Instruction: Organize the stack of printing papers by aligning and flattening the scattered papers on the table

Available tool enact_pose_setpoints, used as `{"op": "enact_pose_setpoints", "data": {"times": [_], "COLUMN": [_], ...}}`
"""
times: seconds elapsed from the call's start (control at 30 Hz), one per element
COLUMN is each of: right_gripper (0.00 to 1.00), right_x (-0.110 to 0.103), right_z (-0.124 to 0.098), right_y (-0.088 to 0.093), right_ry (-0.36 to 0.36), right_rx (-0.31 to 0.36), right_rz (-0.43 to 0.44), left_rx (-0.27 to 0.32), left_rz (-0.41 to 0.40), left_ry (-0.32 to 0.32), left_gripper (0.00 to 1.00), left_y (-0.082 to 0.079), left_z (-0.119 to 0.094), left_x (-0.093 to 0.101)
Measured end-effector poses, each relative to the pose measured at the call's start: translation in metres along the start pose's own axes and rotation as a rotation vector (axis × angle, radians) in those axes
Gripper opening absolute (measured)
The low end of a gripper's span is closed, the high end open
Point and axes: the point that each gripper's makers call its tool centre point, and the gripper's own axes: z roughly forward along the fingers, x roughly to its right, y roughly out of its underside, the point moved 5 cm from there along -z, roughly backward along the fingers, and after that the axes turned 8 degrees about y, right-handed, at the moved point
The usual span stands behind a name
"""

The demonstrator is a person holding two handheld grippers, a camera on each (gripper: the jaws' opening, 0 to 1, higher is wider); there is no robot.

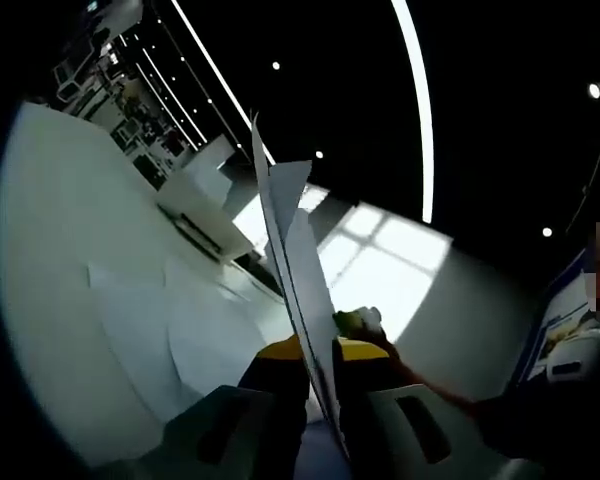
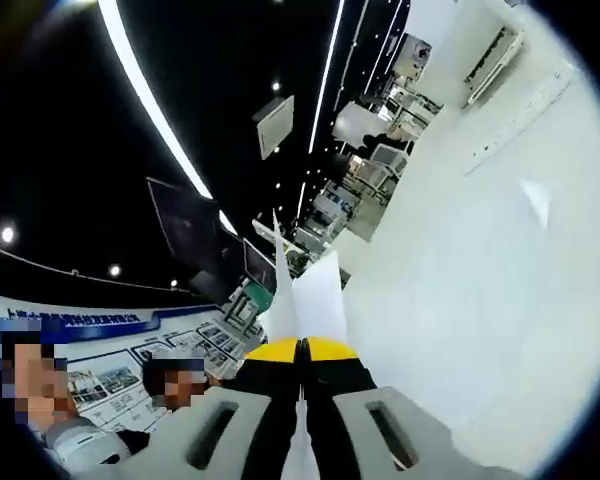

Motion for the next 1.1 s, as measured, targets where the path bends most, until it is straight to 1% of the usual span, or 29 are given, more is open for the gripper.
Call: {"op": "enact_pose_setpoints", "data": {"times": [0.1,0.23,0.27,0.3,0.4,0.47,0.57,1.0,1.1], "right_gripper": [0.0,0.0,0.0,0.0,0.0,0.0,0.0,0.0,0.0], "right_x": [0.001,0.001,-0.002,-0.002,0.0,0.0,0.001,0.0,0.0], "right_z": [-0.003,-0.003,-0.002,-0.002,-0.002,-0.002,0.0,0.011,0.012], "right_y": [-0.01,-0.009,0.0,0.004,0.008,0.015,0.027,0.054,0.055], "right_ry": [-0.002,0.006,0.003,0.001,0.0,-0.007,-0.013,-0.01,-0.01], "right_rx": [0.017,0.006,0.005,0.009,0.014,0.043,0.064,0.062,0.064], "right_rz": [0.024,0.031,0.039,0.056,0.077,0.104,0.137,0.161,0.161], "left_rx": [0.001,0.002,0.002,0.002,0.002,0.001,0.001,-0.001,-0.001], "left_rz": [-0.002,-0.002,-0.001,-0.001,0.0,0.0,0.001,0.003,0.004], "left_ry": [0.001,0.0,-0.001,-0.001,-0.003,-0.002,-0.002,-0.001,-0.001], "left_gripper": [0.13,0.13,0.13,0.13,0.13,0.13,0.13,0.13,0.13], "left_y": [0.0,0.0,0.0,0.0,-0.001,0.0,0.0,0.0,0.0], "left_z": [0.0,0.0,0.0,0.001,0.0,0.001,0.001,0.0,0.0], "left_x": [0.0,0.0,0.0,0.0,0.0,0.0,0.001,0.0,-0.001]}}
